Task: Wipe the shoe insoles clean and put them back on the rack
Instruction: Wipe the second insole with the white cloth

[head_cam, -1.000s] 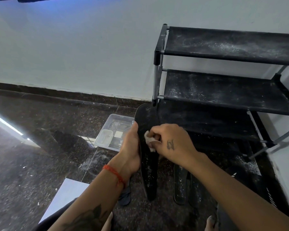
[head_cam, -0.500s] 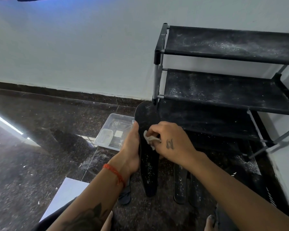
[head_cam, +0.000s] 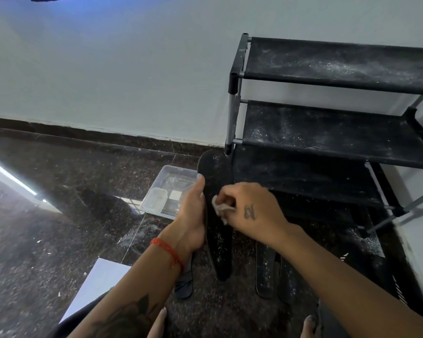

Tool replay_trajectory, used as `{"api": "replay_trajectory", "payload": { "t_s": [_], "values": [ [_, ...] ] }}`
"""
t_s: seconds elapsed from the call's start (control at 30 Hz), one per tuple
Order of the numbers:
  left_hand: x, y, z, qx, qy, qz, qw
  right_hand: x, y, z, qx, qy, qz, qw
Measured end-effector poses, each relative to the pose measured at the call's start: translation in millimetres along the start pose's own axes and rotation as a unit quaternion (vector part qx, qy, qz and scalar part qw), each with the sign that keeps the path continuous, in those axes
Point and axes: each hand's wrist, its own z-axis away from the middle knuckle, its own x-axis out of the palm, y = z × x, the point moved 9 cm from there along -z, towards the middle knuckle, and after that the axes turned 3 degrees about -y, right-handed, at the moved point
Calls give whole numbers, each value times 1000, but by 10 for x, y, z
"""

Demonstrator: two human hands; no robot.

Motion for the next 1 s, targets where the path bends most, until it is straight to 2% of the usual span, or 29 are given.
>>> {"api": "replay_trajectory", "payload": {
  "t_s": [0.03, 0.1, 0.17, 0.2, 0.27, 0.33, 0.4, 0.47, 0.53, 0.57, 0.63, 0.67, 0.7, 0.77, 0.83, 0.9, 0.97, 1.0],
  "values": [
    [21, -21, 3, -5, -6, -13, 1000, -57, 43, 1, 8, 23, 57, 998],
    [56, -46, 16, -12, -11, -8, 1000, -176, 149, -1, 31, 67, 79, 994],
    [23, -39, 1, -11, 1, 13, 1000, -248, 219, 3, 47, 89, -22, 995],
    [1, -19, -7, -7, 7, 24, 1000, -220, 218, 1, 54, 69, -108, 990],
    [-3, 11, 5, -7, 8, 57, 998, -25, 75, 12, 53, -37, -281, 957],
    [-51, 32, 6, -2, 29, 62, 998, 176, -114, 57, 35, -128, -337, 932],
    [-67, 34, 13, -1, 39, 57, 998, 200, -132, 50, 16, -115, -280, 953],
    [-34, -1, 11, -11, 25, 54, 998, 109, -63, 16, 1, -54, -134, 989],
    [-9, -23, 7, -11, 12, 28, 999, 19, 9, 20, 4, -3, 15, 1000],
    [13, -30, 11, -13, 4, 25, 1000, -26, 50, 28, 16, 17, 47, 999],
    [49, -15, 30, -12, -10, 29, 999, -121, 98, 38, 25, 55, 23, 998],
    [69, 5, 42, -9, -17, 36, 999, -150, 95, 40, 24, 58, -30, 998],
    [82, 23, 53, -8, -19, 44, 999, -133, 78, 36, 24, 36, -99, 994],
    [71, 49, 57, -5, -10, 54, 998, 33, -58, 59, 19, -72, -244, 967],
    [10, 64, 46, 4, 15, 52, 999, 196, -202, 121, 16, -149, -299, 942],
    [-1, 73, 40, 9, 18, 63, 998, 175, -204, 115, -3, -117, -234, 965],
    [40, 84, 47, 16, -5, 58, 998, 59, -122, 86, -18, -43, -67, 997],
    [72, 88, 60, 17, -18, 46, 999, -2, -70, 79, -13, -14, 5, 1000]
  ]
}}
